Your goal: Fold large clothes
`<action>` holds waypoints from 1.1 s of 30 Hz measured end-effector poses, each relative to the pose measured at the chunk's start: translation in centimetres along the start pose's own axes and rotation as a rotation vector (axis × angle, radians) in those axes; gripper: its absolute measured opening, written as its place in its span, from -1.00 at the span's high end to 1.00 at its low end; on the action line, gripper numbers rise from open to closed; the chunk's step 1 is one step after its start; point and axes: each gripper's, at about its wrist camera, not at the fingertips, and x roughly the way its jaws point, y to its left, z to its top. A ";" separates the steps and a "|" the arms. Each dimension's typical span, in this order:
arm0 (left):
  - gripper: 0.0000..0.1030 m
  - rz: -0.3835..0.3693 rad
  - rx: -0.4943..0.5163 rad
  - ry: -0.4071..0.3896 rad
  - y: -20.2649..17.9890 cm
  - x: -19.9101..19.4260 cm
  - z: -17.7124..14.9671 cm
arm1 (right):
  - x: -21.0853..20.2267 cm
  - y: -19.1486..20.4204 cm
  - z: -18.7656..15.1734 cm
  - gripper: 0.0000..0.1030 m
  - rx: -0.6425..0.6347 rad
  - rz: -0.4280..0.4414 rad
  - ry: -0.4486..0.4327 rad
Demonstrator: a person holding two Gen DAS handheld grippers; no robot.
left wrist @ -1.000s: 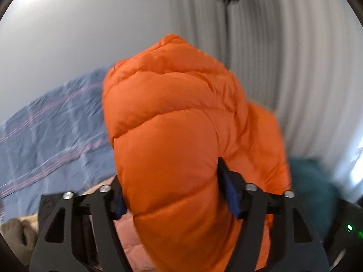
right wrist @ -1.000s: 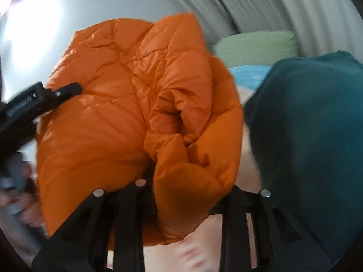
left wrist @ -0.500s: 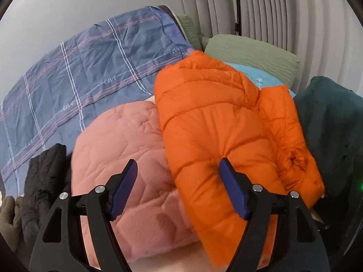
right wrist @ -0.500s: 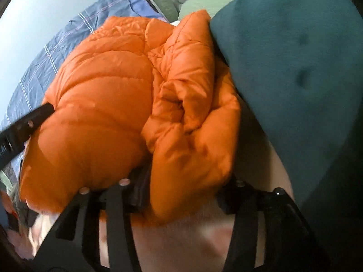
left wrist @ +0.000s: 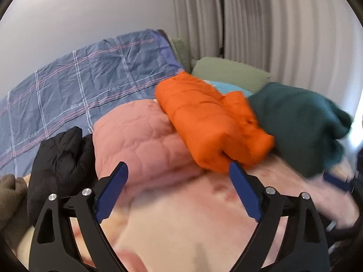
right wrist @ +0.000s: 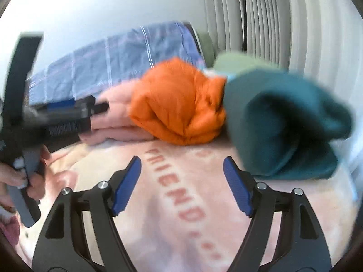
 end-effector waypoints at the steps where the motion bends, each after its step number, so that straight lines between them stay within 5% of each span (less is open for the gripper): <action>1: -0.78 -0.010 -0.001 -0.015 -0.3 -1.3 -0.7 | -1.4 -0.6 0.1 -0.55 -0.008 0.003 -0.026; 3: -0.96 -0.026 -0.009 -0.059 -1.1 -4.8 -2.2 | -4.4 -1.3 0.1 -0.65 -0.017 0.014 -0.084; 7: -0.97 -0.018 -0.023 -0.091 -2.5 -10.0 -4.1 | -10.0 -0.9 -1.4 -0.96 -0.066 0.008 -0.188; 20: -0.97 0.079 -0.013 -0.126 -5.4 -22.6 -8.1 | -17.0 -0.8 -4.0 -0.96 -0.003 0.004 -0.221; 33: -0.97 0.111 -0.060 -0.139 -4.3 -27.7 -11.8 | -20.8 2.1 -5.0 -0.96 -0.032 -0.031 -0.223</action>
